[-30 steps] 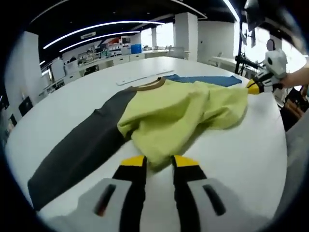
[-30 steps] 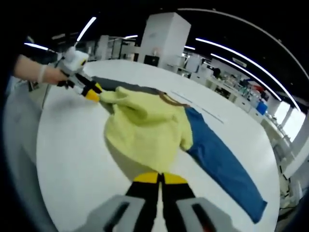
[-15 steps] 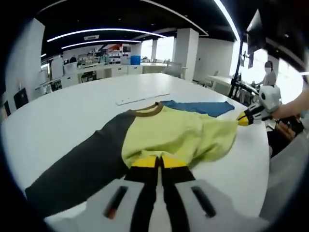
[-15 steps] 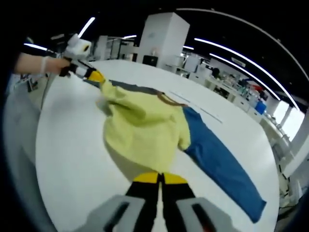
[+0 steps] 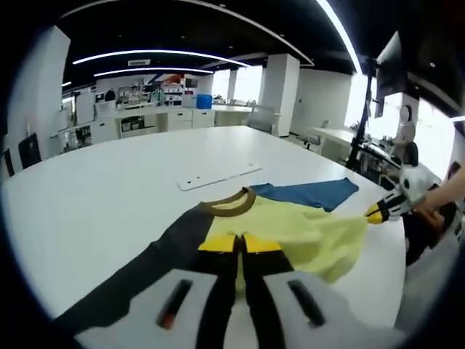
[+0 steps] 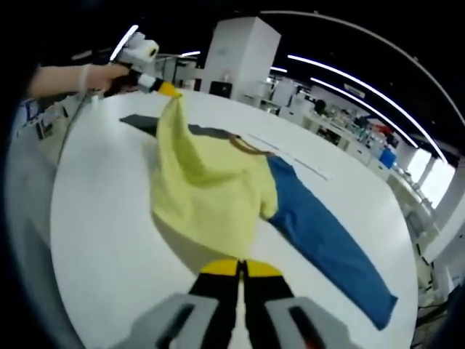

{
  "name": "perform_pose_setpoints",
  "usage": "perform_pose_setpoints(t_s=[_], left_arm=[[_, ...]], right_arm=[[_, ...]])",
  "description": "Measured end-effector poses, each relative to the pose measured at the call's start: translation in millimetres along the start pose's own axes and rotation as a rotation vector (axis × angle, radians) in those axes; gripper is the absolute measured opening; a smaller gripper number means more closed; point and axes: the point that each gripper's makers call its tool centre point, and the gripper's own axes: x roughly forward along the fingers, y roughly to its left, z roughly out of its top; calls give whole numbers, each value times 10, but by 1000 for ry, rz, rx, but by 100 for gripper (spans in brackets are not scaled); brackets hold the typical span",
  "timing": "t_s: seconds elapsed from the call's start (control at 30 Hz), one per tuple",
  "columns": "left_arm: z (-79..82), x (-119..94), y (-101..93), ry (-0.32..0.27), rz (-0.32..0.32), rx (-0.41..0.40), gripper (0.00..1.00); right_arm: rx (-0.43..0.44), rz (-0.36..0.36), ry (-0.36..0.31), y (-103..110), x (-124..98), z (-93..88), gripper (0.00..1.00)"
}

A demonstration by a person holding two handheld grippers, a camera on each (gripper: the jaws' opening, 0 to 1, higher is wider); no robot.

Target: Fold the garment on the visible template until the final outline fits inside the template.

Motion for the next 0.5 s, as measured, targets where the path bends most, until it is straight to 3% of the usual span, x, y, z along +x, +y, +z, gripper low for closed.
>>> perform_pose_setpoints(t_s=[0.13, 0.2, 0.5], left_arm=[[18, 147, 14, 5, 7, -26, 0], [-2, 259, 150, 10, 14, -32, 0], [-50, 580, 350, 7, 89, -60, 0]], right_arm=[[3, -11, 2, -50, -14, -22, 0], [6, -17, 1, -81, -20, -28, 0], [35, -27, -1, -130, -9, -38, 0]])
